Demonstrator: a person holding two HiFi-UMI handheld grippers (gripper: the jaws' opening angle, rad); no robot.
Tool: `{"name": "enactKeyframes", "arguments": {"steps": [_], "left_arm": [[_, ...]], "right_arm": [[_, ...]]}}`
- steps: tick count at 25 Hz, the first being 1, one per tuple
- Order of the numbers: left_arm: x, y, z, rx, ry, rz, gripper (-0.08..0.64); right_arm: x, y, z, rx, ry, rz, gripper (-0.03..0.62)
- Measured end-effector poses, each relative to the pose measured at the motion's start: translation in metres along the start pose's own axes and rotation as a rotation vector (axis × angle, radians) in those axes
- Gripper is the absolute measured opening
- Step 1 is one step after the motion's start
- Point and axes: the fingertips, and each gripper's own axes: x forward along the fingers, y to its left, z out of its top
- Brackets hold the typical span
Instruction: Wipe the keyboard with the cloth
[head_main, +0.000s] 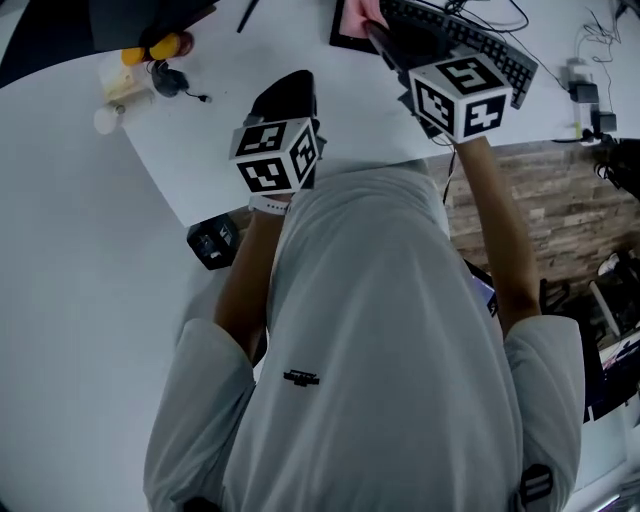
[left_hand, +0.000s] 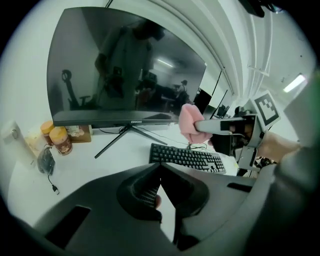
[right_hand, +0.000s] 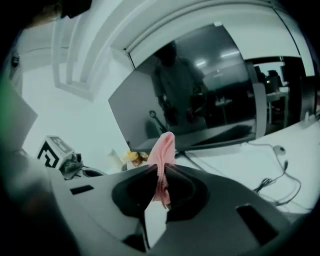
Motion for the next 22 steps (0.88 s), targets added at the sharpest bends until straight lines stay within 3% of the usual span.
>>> {"name": "enactKeyframes", "arguments": {"steps": [6,13,18,22], "left_arm": [[-0.025,-0.025,0.041,0.031,-0.104,-0.075,0.020],[-0.062,-0.055,0.072,0.054,-0.184,-0.171,0.020],[-0.090,-0.073,0.092,0.077,-0.260,-0.200,0.020],[-0.109,-0.084,0.101,0.083,-0.309,-0.216,0.019]], "right_arm": [[-0.108,-0.012,0.037,-0.132,-0.136,-0.095,0.041],[-0.223,-0.004,0.029,-0.161,-0.175,-0.278,0.041],[-0.264,0.014,0.031,-0.136,-0.263,-0.373,0.041],[-0.274,0.024,0.030,-0.153,-0.307,-0.399,0.041]]}}
